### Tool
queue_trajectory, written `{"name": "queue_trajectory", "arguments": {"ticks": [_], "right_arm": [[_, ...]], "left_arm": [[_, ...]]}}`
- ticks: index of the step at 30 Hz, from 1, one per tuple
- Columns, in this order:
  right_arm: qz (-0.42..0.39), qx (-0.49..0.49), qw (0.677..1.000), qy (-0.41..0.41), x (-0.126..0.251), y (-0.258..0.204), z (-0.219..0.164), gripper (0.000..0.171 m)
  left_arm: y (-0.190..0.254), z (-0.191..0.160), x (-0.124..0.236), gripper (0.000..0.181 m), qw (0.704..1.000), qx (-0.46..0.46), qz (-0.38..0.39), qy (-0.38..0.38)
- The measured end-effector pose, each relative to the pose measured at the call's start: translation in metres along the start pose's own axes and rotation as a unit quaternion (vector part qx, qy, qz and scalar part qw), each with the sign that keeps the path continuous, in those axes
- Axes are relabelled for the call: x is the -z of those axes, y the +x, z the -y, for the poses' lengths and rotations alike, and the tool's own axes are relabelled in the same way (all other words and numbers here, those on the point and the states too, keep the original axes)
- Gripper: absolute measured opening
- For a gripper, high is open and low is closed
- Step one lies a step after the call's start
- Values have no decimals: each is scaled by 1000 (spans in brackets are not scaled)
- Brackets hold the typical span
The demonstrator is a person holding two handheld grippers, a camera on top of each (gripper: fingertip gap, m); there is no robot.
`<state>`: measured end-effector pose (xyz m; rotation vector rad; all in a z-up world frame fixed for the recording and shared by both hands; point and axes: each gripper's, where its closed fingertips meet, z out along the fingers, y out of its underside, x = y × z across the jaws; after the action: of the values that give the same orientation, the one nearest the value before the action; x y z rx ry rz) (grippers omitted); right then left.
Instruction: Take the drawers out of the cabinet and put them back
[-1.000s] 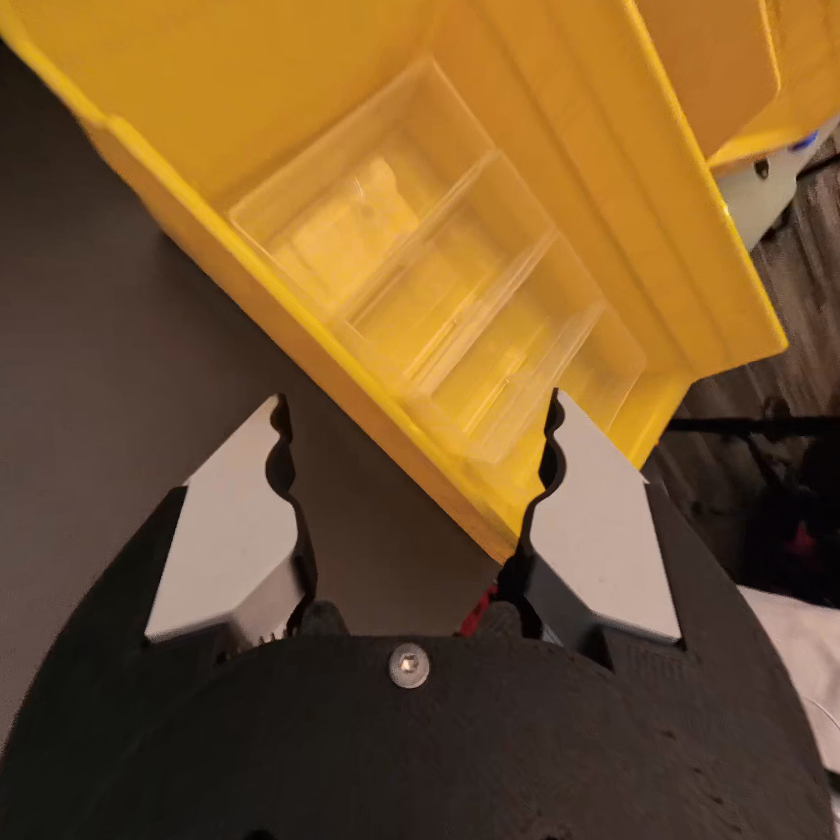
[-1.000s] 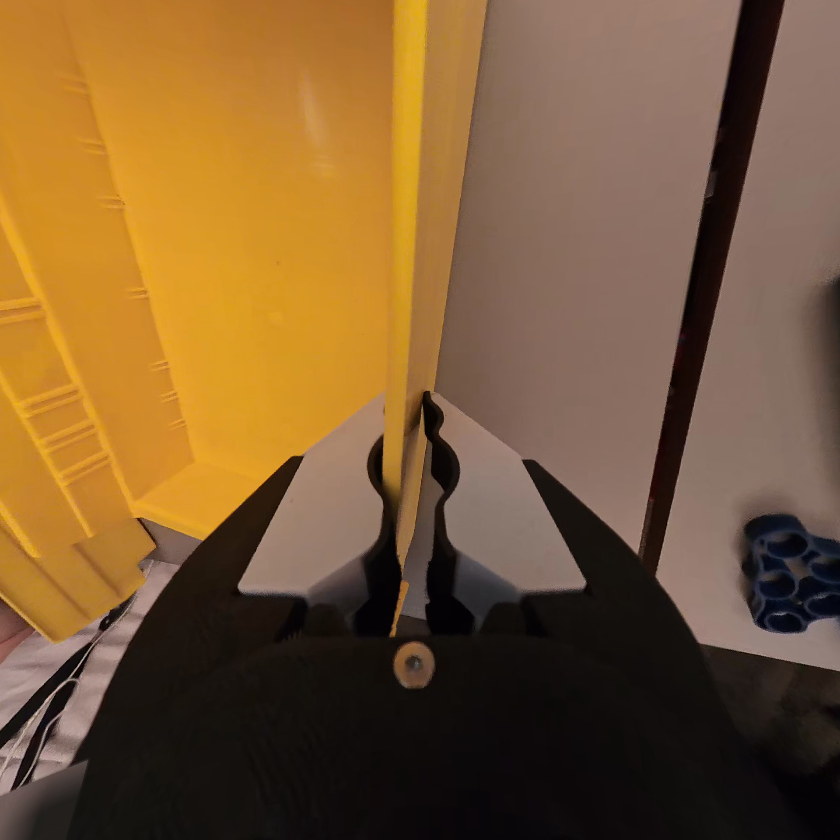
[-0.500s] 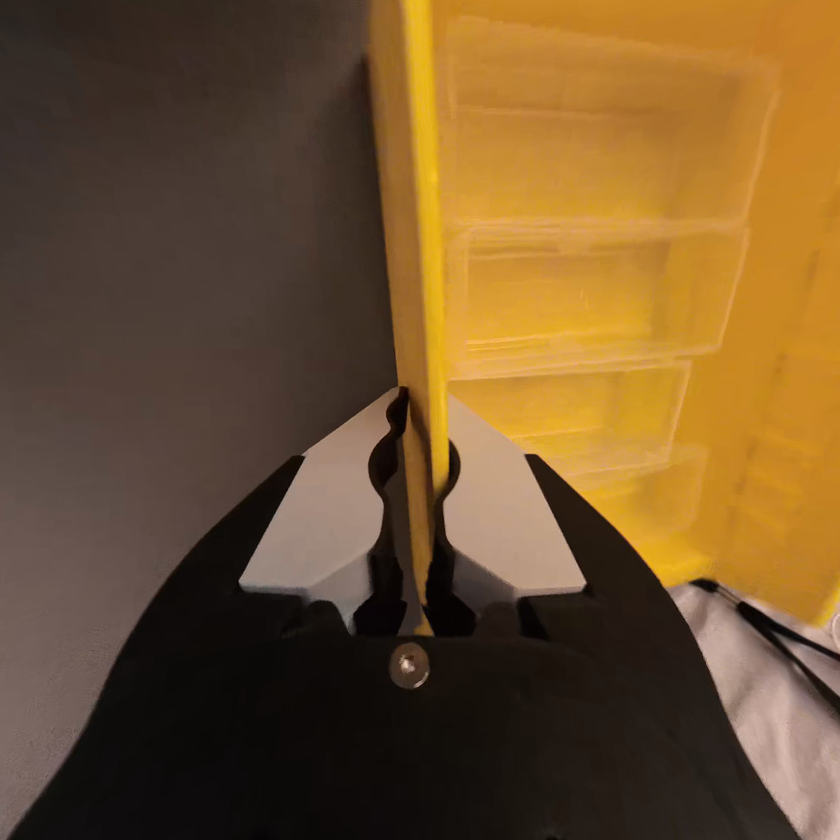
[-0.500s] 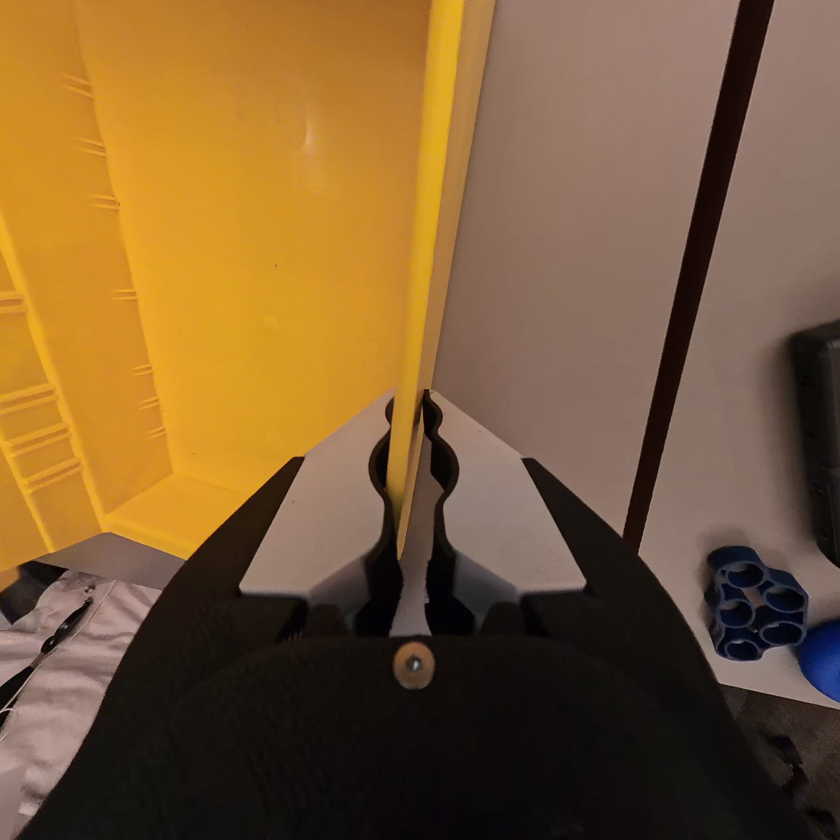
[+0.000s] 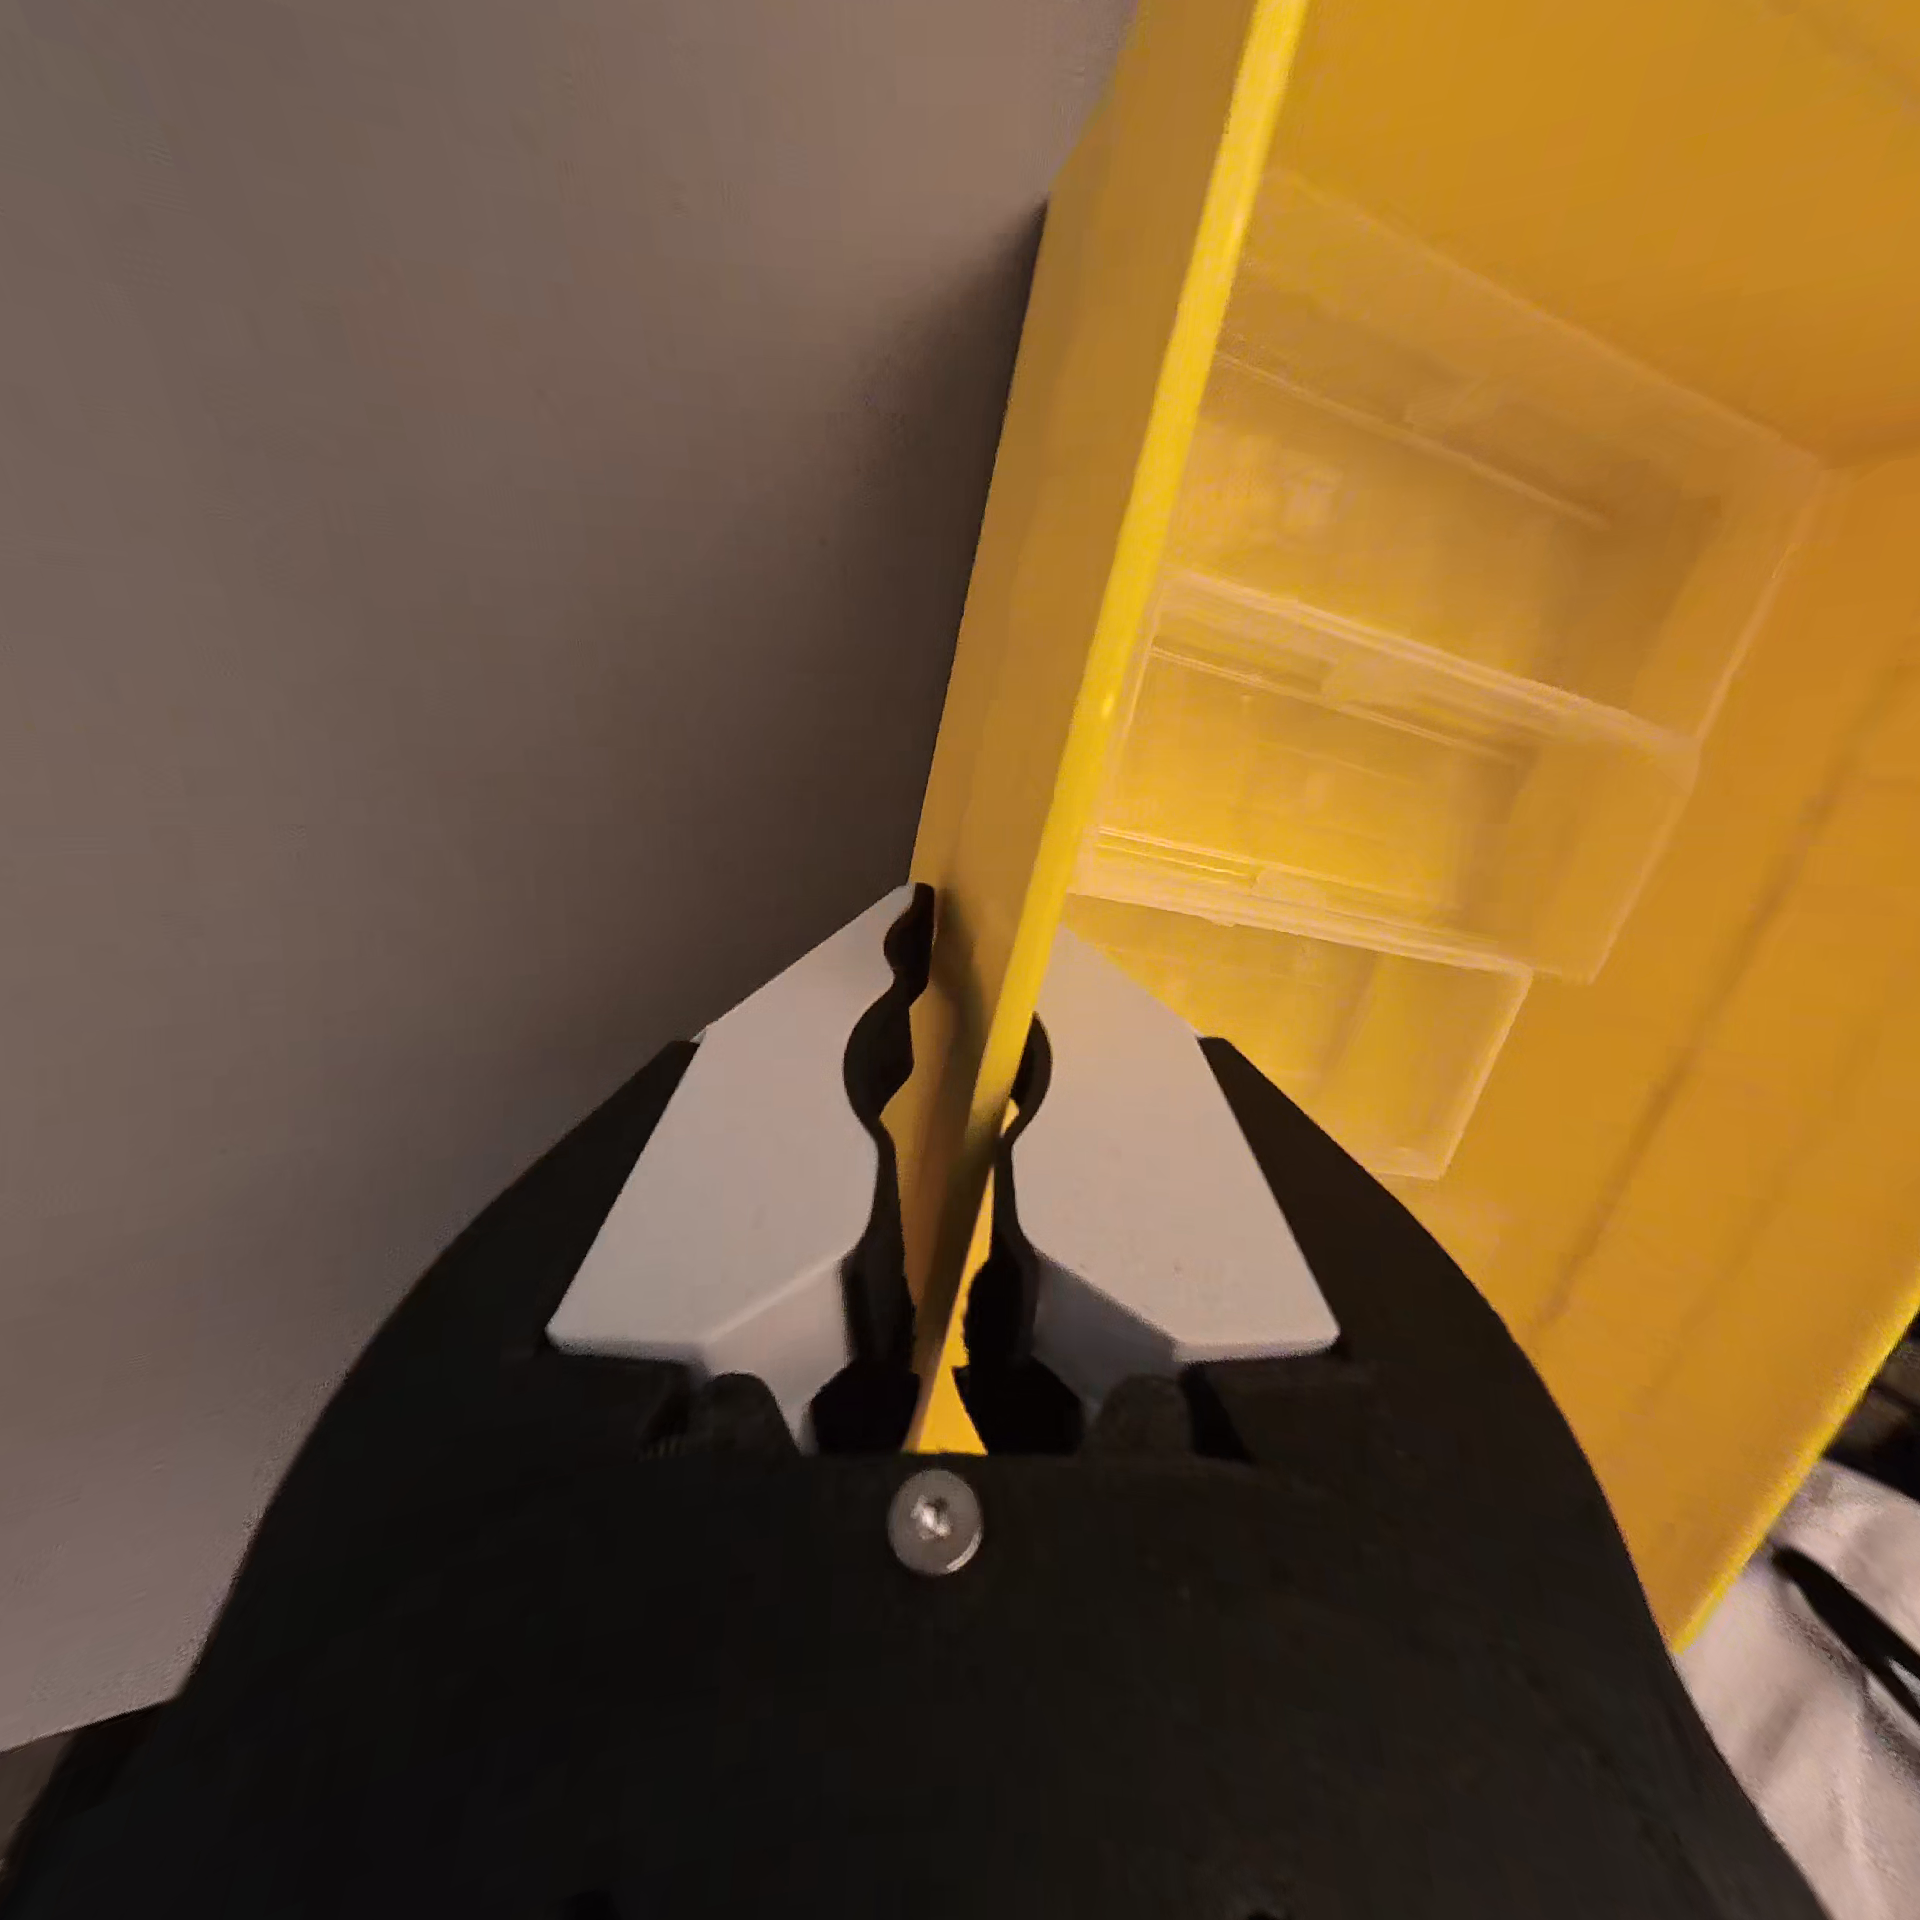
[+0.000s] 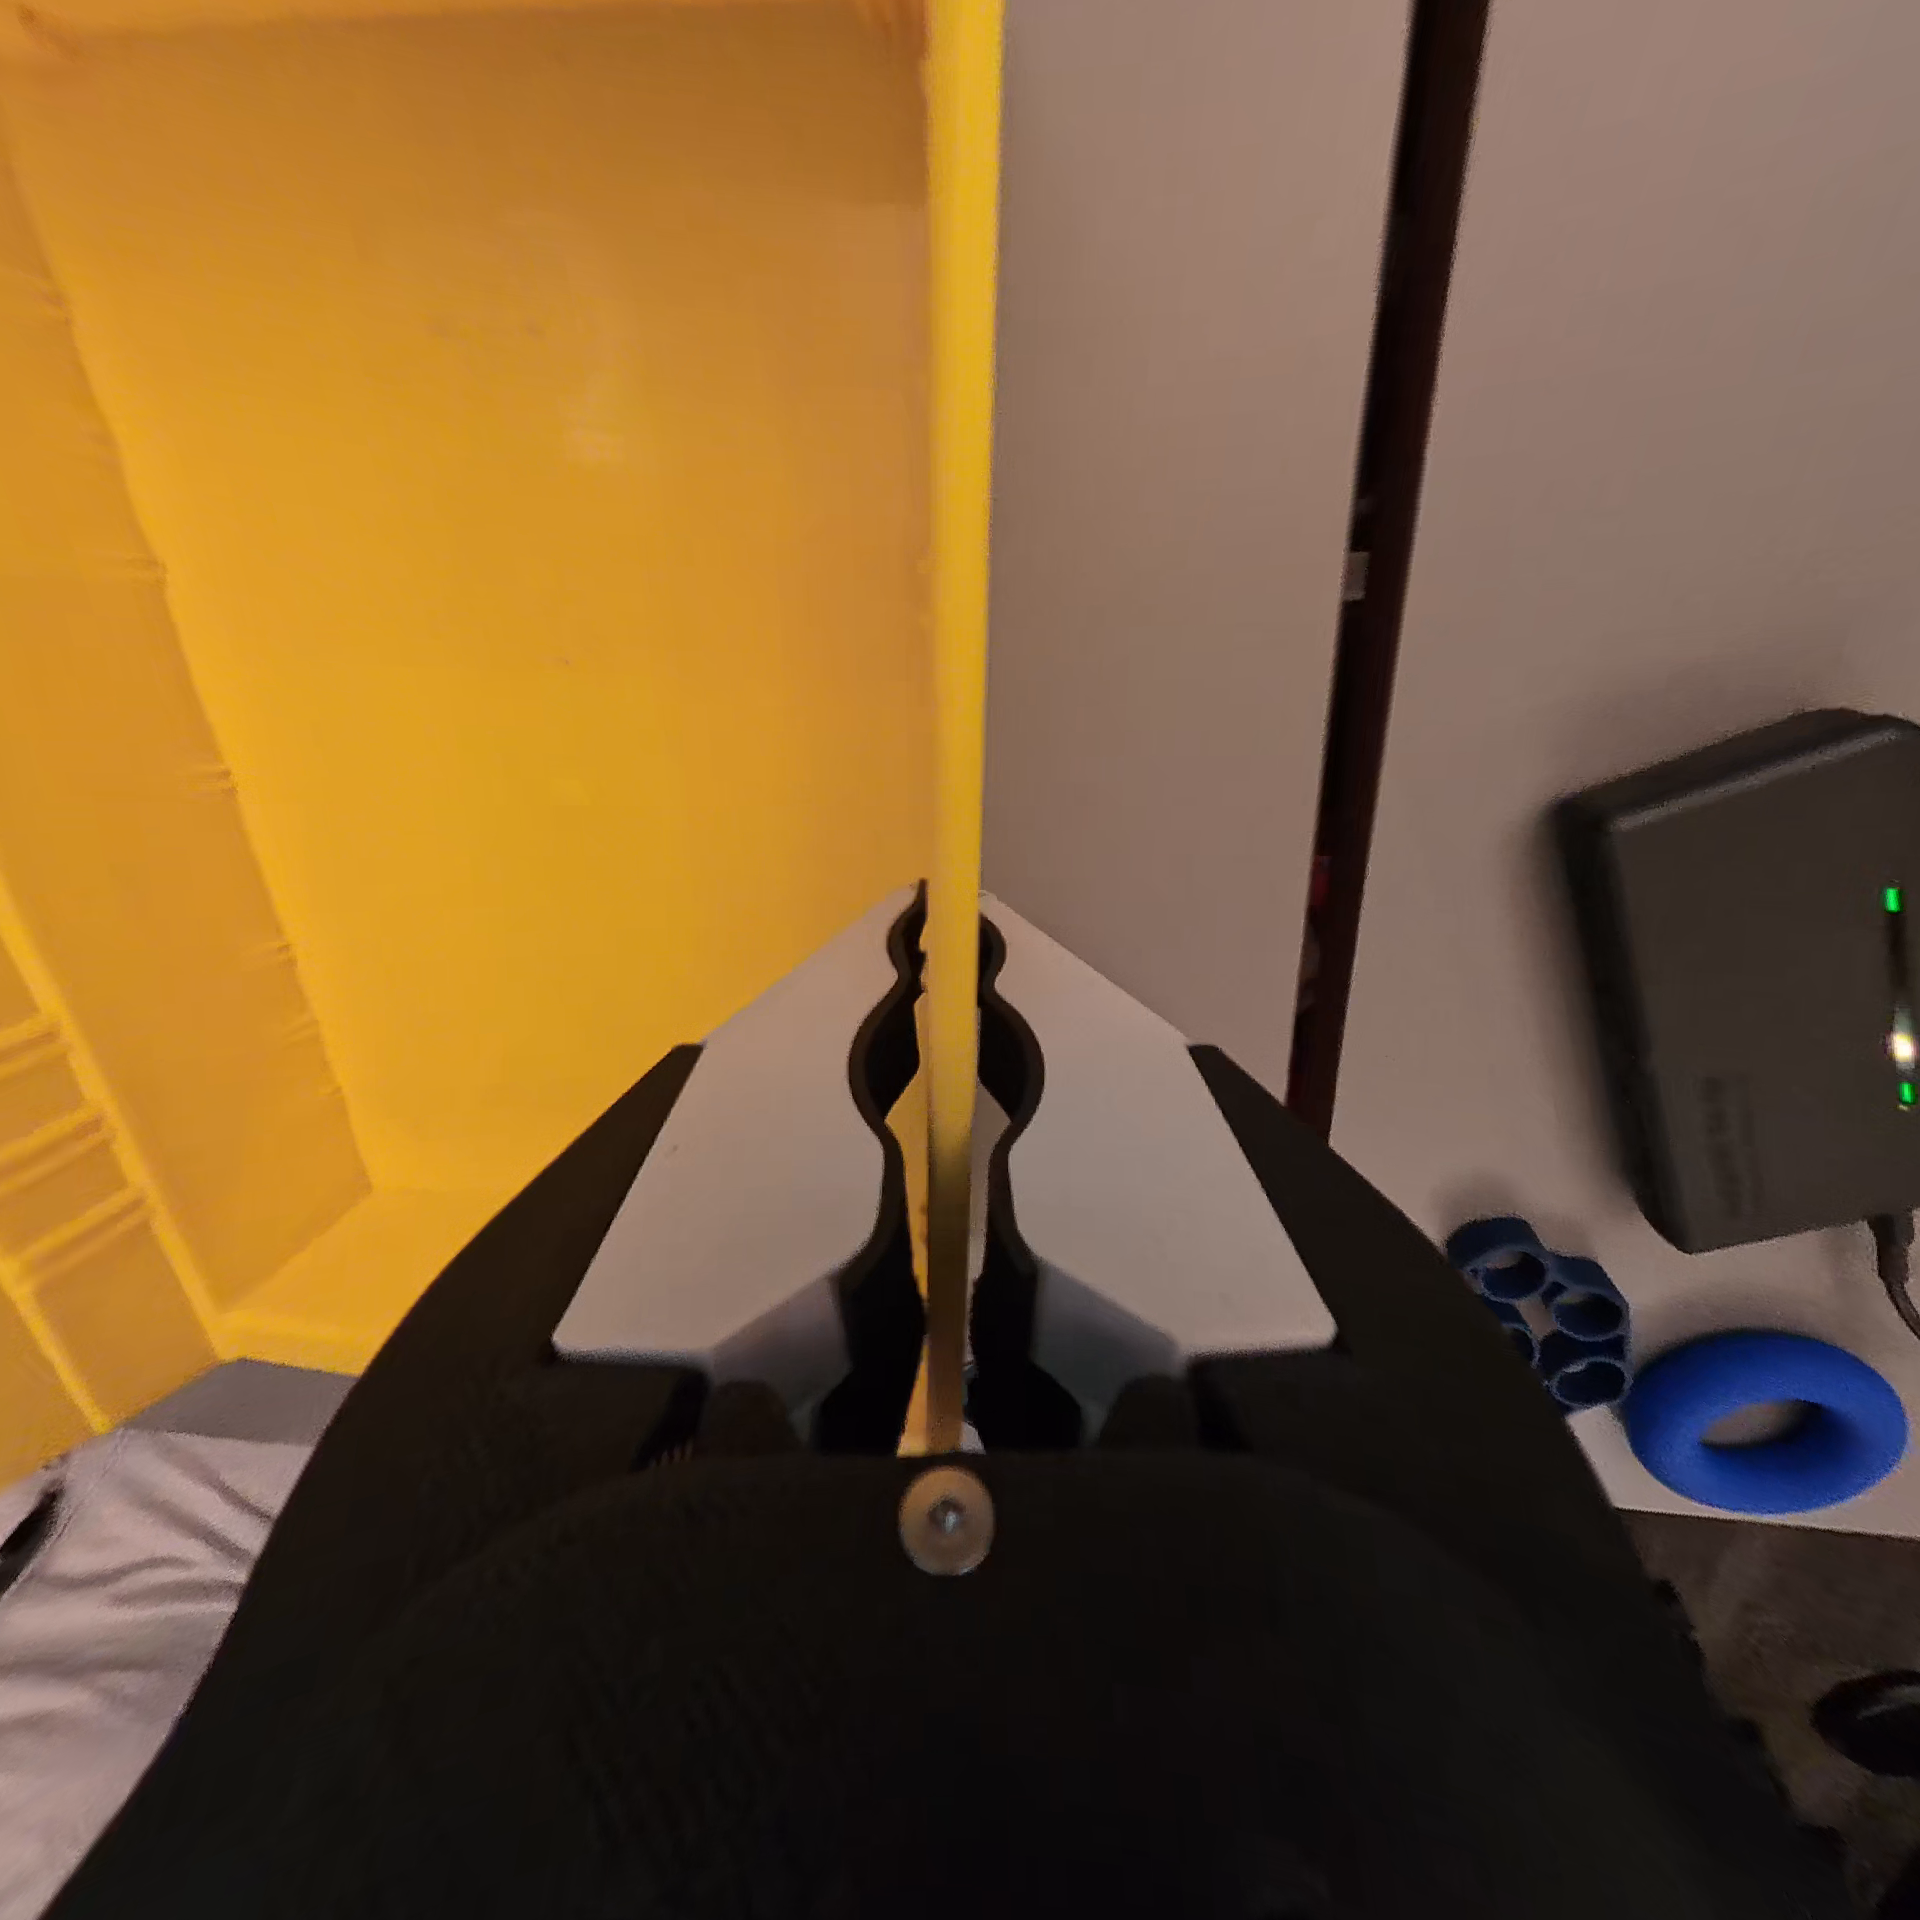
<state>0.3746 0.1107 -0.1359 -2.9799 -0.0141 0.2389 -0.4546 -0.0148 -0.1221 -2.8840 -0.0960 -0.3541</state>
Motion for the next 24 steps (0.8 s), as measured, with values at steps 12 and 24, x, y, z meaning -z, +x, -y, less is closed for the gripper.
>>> {"name": "queue_trajectory", "arguments": {"ticks": [12, 24], "right_arm": [[-16, 53, 998, -17, -2, -9, -5, 4], [-42, 51, 998, -8, -1, 5, 2, 3]], "left_arm": [[-87, 51, 12, 4, 994, 93, 31, 41], [-114, 87, 12, 5, 991, 118, 30, 46]]}}
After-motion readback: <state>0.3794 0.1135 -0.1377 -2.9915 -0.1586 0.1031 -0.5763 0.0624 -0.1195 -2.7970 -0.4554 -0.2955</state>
